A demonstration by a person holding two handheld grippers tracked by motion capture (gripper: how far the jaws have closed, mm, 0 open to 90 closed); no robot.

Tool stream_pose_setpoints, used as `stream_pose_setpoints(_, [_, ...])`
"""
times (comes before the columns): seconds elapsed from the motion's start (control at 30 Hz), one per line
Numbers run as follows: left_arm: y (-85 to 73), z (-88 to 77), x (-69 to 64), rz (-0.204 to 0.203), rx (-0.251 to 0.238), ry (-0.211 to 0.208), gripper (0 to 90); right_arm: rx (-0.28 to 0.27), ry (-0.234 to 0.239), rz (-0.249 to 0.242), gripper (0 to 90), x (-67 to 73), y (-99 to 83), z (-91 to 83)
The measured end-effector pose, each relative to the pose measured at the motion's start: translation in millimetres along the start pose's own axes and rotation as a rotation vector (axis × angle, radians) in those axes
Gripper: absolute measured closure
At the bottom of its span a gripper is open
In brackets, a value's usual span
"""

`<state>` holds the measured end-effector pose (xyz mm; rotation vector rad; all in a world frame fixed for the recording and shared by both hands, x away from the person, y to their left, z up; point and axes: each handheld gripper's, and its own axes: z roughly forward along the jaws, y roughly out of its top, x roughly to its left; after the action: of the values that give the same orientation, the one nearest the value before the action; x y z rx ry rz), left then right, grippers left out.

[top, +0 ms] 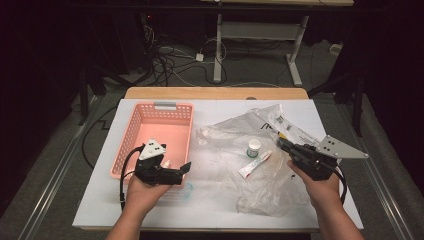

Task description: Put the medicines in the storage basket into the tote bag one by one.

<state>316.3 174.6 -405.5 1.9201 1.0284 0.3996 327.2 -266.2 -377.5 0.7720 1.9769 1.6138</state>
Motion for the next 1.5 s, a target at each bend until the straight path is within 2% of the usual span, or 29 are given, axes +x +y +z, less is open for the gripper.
stream_pose_setpoints(0.27, [-7.9,-15.6,30.3,-0.061,-0.007,0.055,0.0,0.008,0.001,-0.002,90.0,1.5,-0.8,1.6])
stream_pose_setpoints(0.37, [-10.6,-19.2,38.2,-0.064,0.003,0.101,0.0,0.011,0.0,-0.001,90.0,1.8,-1.2,1.7])
stream_pose_setpoints(0.5, [-14.5,-23.2,48.1,-0.095,-0.001,0.118,0.0,0.007,-0.002,-0.01,90.0,1.6,-0.4,1.6])
stream_pose_setpoints(0.67, [-16.6,-24.8,54.1,-0.106,-0.002,0.127,0.0,0.013,-0.003,-0.003,90.0,1.8,-1.0,1.5])
stream_pose_setpoints(0.9, [-16.1,-20.6,52.3,-0.092,0.004,0.114,0.0,0.021,0.001,-0.005,90.0,3.9,-1.6,3.2])
stream_pose_setpoints(1.03, [-12.7,-17.1,51.1,-0.081,0.034,0.121,0.0,0.017,0.003,-0.004,90.0,4.1,-1.0,2.7])
stream_pose_setpoints(1.13, [-8.8,-12.7,51.8,-0.1,0.038,0.111,0.0,0.015,0.003,0.0,90.0,3.2,-1.1,2.4])
stream_pose_setpoints(1.23, [-3.3,-7.8,53.3,-0.099,0.071,0.117,0.0,0.011,0.005,-0.002,90.0,1.4,-1.6,3.0])
stream_pose_setpoints(1.33, [2.7,-5.0,59.3,-0.153,0.07,0.084,0.0,0.016,0.003,0.012,90.0,1.0,-1.9,2.8])
stream_pose_setpoints(1.4, [6.0,-1.2,61.1,-0.15,0.108,0.107,0.0,0.012,0.002,0.01,90.0,0.1,-2.0,2.7])
stream_pose_setpoints(1.47, [8.0,4.5,62.8,-0.15,0.157,0.097,0.0,0.007,0.001,0.011,90.0,0.0,-1.7,2.1])
stream_pose_setpoints(1.5, [8.7,7.8,62.7,-0.146,0.186,0.105,0.0,0.006,0.001,0.012,90.0,0.0,-1.5,1.6])
